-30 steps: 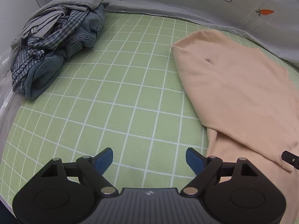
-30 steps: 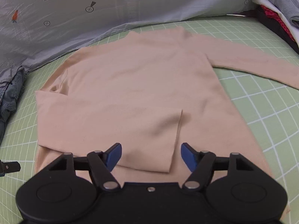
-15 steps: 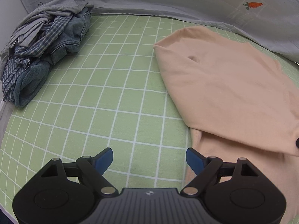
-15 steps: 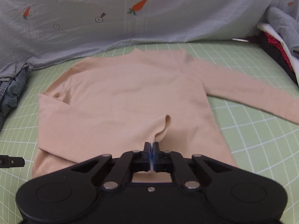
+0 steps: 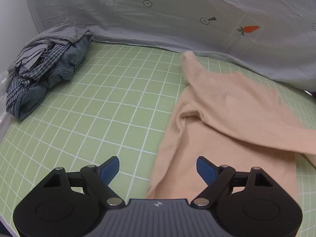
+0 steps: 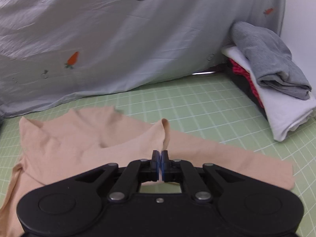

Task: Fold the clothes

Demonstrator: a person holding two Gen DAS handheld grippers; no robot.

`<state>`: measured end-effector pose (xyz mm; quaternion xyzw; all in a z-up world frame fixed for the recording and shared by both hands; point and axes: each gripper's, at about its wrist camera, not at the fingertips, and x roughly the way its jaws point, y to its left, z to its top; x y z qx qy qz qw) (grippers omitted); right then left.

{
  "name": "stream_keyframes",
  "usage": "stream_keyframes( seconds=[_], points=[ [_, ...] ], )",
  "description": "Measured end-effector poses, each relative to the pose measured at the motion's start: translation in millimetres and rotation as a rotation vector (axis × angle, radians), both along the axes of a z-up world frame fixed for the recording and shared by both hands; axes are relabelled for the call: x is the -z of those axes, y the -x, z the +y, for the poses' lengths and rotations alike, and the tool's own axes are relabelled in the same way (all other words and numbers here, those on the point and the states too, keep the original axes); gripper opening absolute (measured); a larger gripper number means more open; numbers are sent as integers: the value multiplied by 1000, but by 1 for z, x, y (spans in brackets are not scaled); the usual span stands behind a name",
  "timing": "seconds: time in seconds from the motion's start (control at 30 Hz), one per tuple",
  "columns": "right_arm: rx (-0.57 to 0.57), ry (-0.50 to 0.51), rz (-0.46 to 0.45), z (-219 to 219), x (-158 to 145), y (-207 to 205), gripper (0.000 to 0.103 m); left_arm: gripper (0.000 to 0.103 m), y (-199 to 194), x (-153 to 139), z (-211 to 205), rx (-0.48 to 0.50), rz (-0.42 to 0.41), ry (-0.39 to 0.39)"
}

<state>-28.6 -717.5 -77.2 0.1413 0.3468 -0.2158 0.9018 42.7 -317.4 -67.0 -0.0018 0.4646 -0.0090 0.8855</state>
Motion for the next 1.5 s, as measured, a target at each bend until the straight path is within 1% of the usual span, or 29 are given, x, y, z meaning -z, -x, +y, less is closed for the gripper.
stream_keyframes(
  seconds=[0.07,0.1,0.13,0.17,0.2,0.23,0.27,0.33,0.37,0.5,0.6,0.7,0.8,0.9,1.03,1.1,1.17,1.27,1.33,1.37,1.43,1.5],
  points=[
    [-1,-5,29,-17,11,-7,6,86,10,-2,0,-56,-2,6],
    [-16,6,39,-18,15,-9,14,86,16,-2,1,-74,-4,-2],
    [-30,21,47,-18,18,-10,34,86,23,-3,3,-91,-7,-13],
    [-44,36,55,-17,22,-11,45,86,30,-3,6,-106,-8,-26],
    [-58,51,63,-16,26,-12,60,86,36,-3,8,-122,-7,-37],
    [-71,60,62,-12,29,-11,69,86,42,-2,12,-142,-4,-44],
    [-83,66,58,-7,32,-10,74,86,48,-1,17,-164,0,-43],
    [-98,77,51,7,38,-5,100,86,55,2,30,-193,20,-29],
    [-95,71,56,16,39,-3,103,86,57,3,37,-203,26,-22],
    [-112,20,74,57,34,10,103,86,58,5,66,-227,12,18],
    [-170,44,52,102,23,21,103,86,53,11,88,-187,9,50],
    [-189,92,29,153,17,30,103,86,44,20,111,-108,17,91],
    [-152,119,42,207,13,34,103,86,33,24,132,-16,32,104],
    [-116,132,44,261,13,31,103,86,25,22,154,93,17,131],
    [-70,79,37,319,18,20,103,86,7,23,180,200,21,112],
    [-53,49,51,346,20,14,103,86,1,22,194,237,24,105],
    [-60,31,65,367,21,8,103,86,3,17,212,244,22,113],
    [-64,83,90,400,26,-3,101,87,7,22,235,249,35,118],
    [-66,117,105,418,32,-8,95,87,4,29,249,234,56,117],
    [-75,115,115,424,36,-11,94,87,3,31,256,224,60,116],
    [-92,111,135,437,44,-16,85,87,0,31,269,201,60,116],
    [-105,100,153,446,50,-17,79,87,-3,31,281,177,60,116]
  ],
)
